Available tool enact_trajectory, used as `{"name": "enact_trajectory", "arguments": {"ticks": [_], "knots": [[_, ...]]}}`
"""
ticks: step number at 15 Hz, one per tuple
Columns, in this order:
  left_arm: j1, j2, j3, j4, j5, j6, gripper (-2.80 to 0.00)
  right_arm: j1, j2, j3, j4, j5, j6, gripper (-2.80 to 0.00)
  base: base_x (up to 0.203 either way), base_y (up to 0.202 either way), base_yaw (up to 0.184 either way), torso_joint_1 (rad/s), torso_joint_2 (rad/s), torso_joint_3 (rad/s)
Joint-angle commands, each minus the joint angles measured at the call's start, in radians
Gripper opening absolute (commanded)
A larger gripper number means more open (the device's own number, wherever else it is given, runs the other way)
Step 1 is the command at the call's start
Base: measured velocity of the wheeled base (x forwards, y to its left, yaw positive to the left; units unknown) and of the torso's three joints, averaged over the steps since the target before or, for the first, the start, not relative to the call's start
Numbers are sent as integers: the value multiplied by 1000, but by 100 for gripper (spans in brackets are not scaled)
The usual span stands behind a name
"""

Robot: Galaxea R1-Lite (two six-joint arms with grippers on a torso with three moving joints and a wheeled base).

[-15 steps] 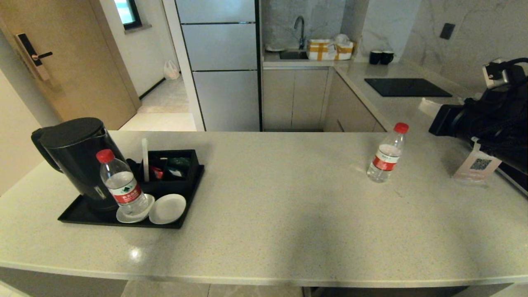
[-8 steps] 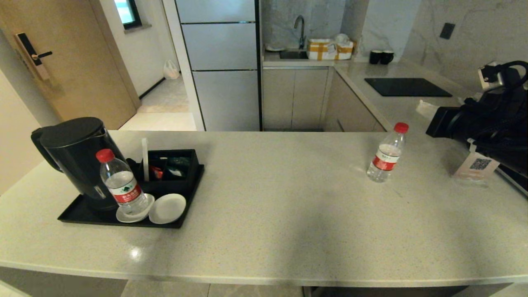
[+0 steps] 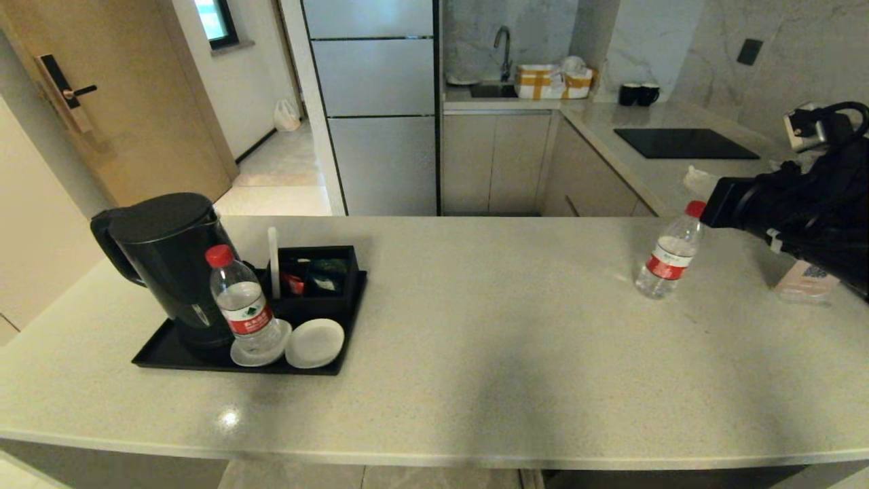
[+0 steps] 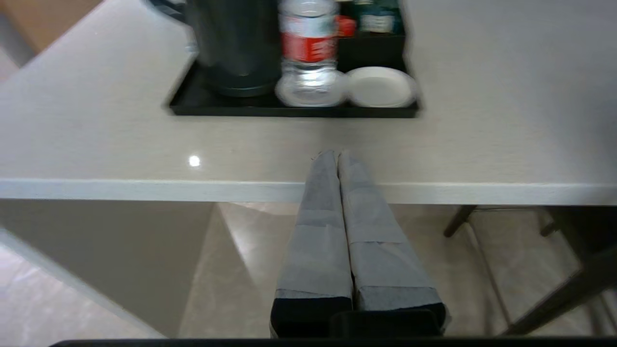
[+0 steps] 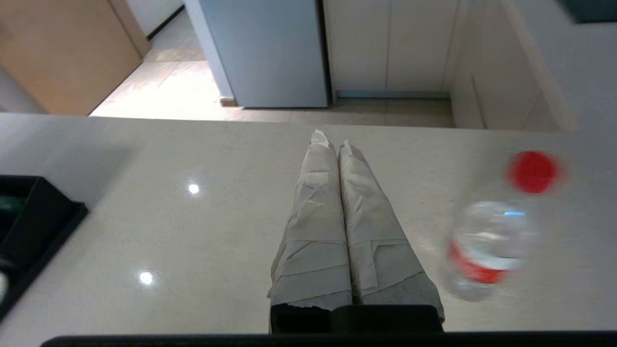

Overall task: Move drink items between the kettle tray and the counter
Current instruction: Pick up the bottled water

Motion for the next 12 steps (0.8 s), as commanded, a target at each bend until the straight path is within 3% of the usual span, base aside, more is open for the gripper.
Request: {"name": "enact_trajectory", "arguments": {"ticks": [1, 12], "knots": [[0, 1, 2, -1, 0, 0, -280, 6, 2, 3, -8, 2, 0, -280, 0, 189, -2, 2, 2, 5], [0, 1, 2, -1, 0, -1, -280, 9, 6, 6, -6, 3, 0, -280, 0, 194, 0, 1, 2, 5]]}}
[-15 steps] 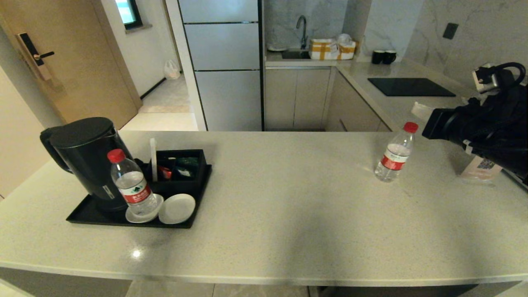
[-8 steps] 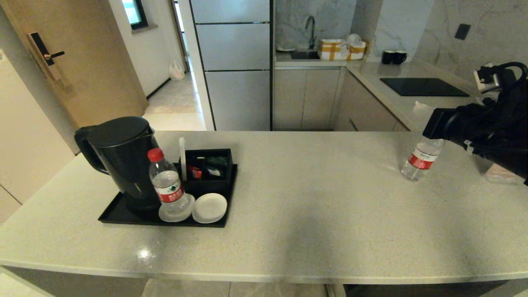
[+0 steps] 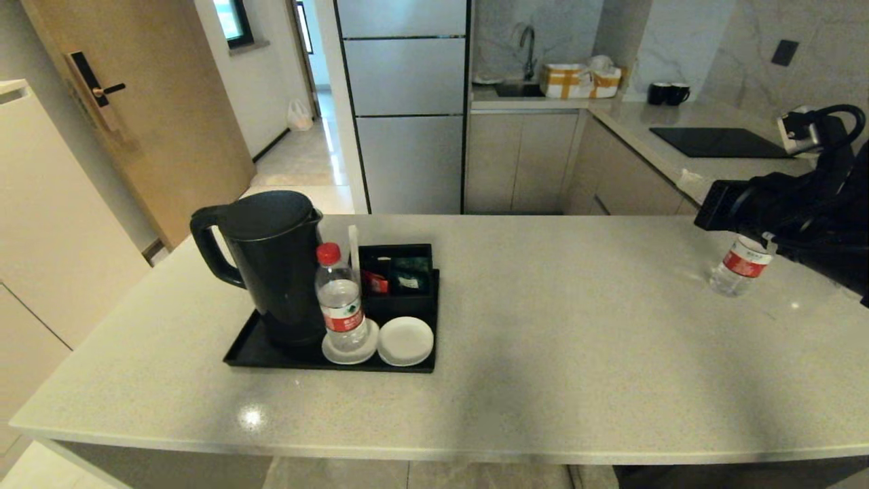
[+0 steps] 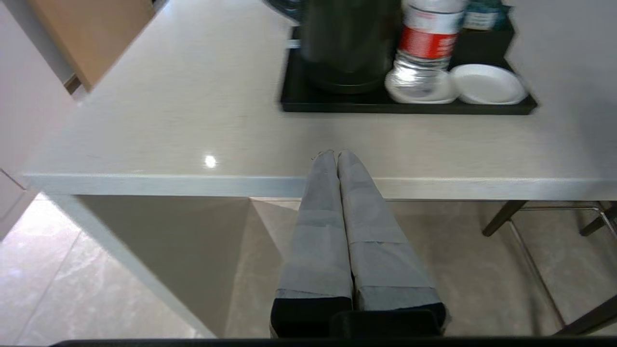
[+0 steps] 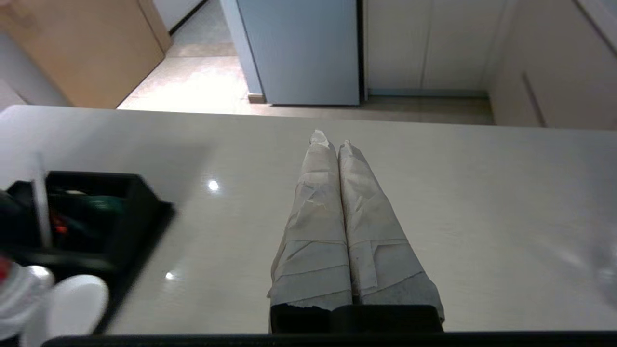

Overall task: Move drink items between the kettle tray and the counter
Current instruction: Pick up the bottled water

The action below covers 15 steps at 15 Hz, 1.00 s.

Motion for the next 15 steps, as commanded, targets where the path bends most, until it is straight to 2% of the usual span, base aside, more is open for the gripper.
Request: {"name": "enact_trajectory", "arguments": {"ticks": [1, 7, 11, 15], "knots": [[0, 1, 2, 0, 0, -7, -280, 3, 2, 0, -1, 1, 0, -280, 0, 193, -2, -2, 1, 4], [0, 1, 2, 0, 0, -7, -280, 14, 1, 13, -2, 0, -1, -280, 0, 196, -1, 1, 1, 2], [0, 1, 2, 0, 0, -10, -280, 32, -73, 39, 5, -2, -1, -280, 0, 194, 1, 1, 4, 4], [0, 1, 2, 0, 0, -9, -280, 186, -59, 89, 27, -38, -3, -280, 0, 192, -1, 2, 4, 4]]}}
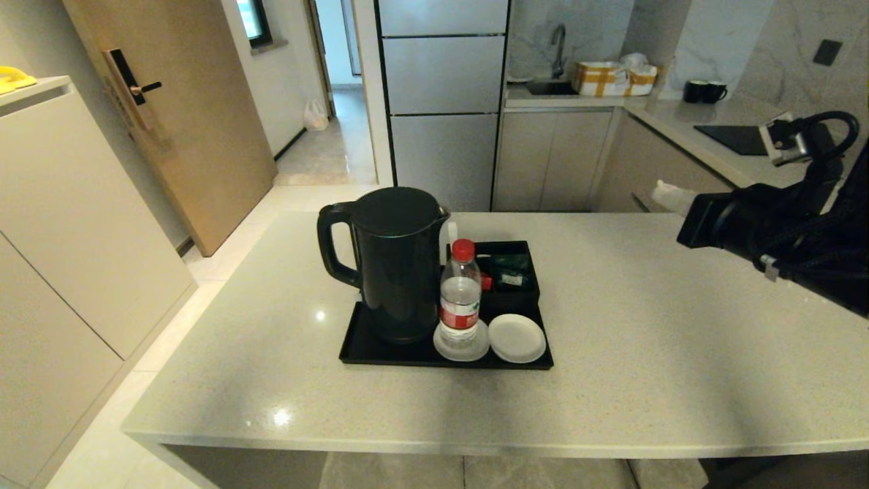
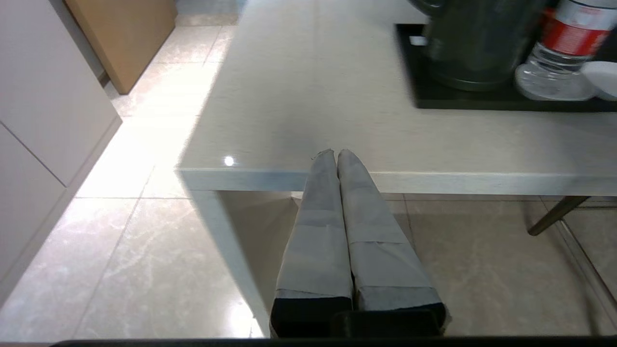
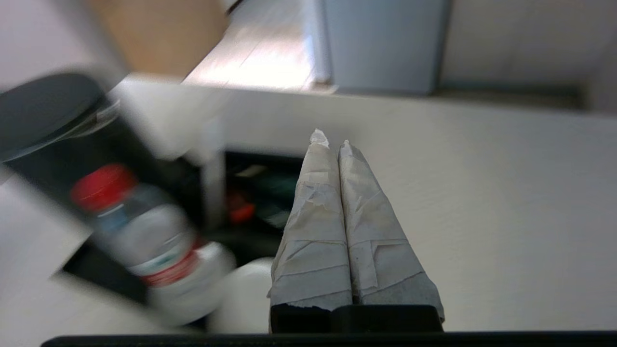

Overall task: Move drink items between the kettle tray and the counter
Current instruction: Pick up the bottled water

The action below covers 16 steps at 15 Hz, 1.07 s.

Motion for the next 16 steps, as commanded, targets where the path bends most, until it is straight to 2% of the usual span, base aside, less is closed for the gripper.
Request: {"name": "enact_trajectory", "arguments": {"ticks": [1, 4, 10, 12, 16], "knots": [[1, 1, 2, 0, 0, 0, -280, 73, 12, 32, 19, -13, -4, -280, 0, 192, 0, 1, 2, 7], [1, 1, 2, 0, 0, 0, -280, 140, 44, 62, 65, -14, -23, -280, 0, 192, 0, 2, 3, 4], [1, 1, 0, 0, 0, 2, -280, 175, 121, 103, 47, -9, -75, -280, 0, 188, -1, 3, 2, 2], [1, 1, 1, 0, 0, 2, -280, 174, 168, 106, 20, -7, -72, -280, 0, 100, 3, 2, 3, 2], [1, 1, 0, 0, 0, 0, -280, 170, 255, 106, -47, -14, -73, -280, 0, 0, 0, 0, 0, 0]]}}
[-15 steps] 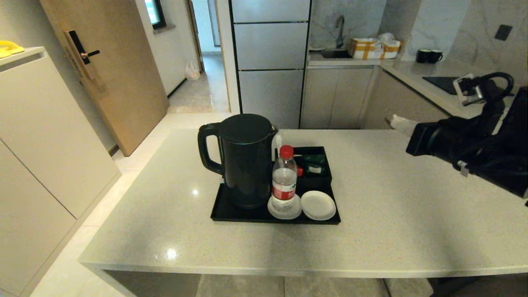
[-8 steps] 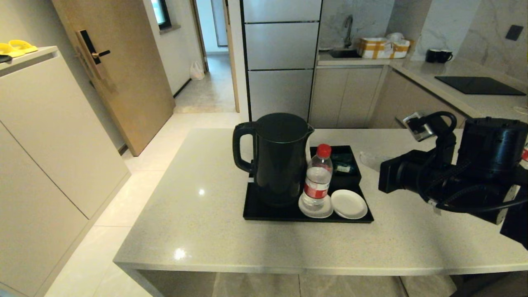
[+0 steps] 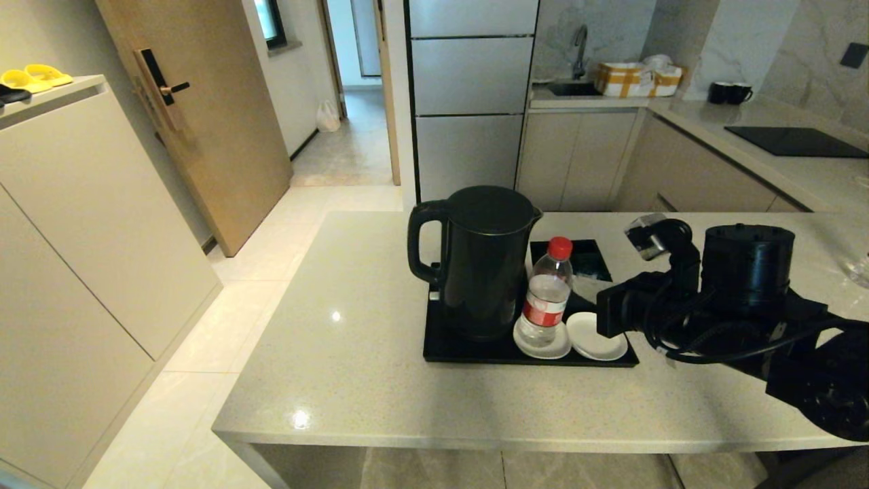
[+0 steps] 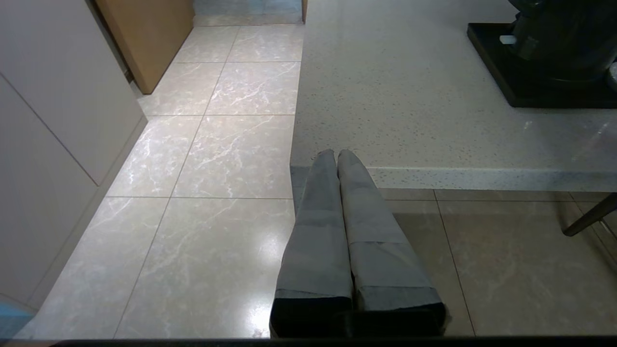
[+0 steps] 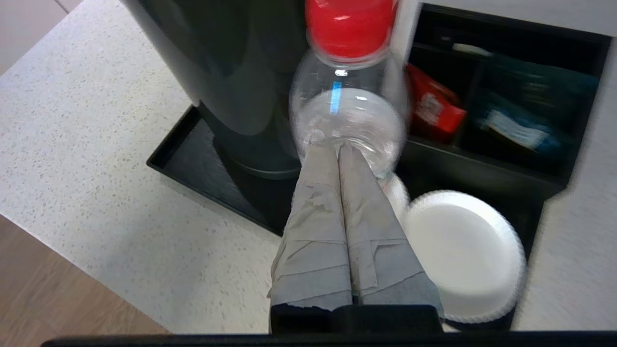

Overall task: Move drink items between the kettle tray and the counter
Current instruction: Pick up the bottled water

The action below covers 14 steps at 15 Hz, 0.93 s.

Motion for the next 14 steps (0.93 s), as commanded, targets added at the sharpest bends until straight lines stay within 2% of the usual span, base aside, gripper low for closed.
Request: {"name": "enact_trajectory", "arguments": {"ticks": [1, 2, 14], "knots": [[0, 1, 0, -1, 0, 0, -280, -10, 65, -3, -33, 0, 1, -280, 0, 0, 0, 0, 0, 0], [0, 1, 2, -1, 0, 0, -280, -18, 78, -4, -35, 0, -2, 0, 0, 0, 0, 0, 0, 0], [0, 1, 0, -1, 0, -1, -280, -22, 110, -1, -73, -1, -1, 0, 0, 0, 0, 0, 0, 0]]}}
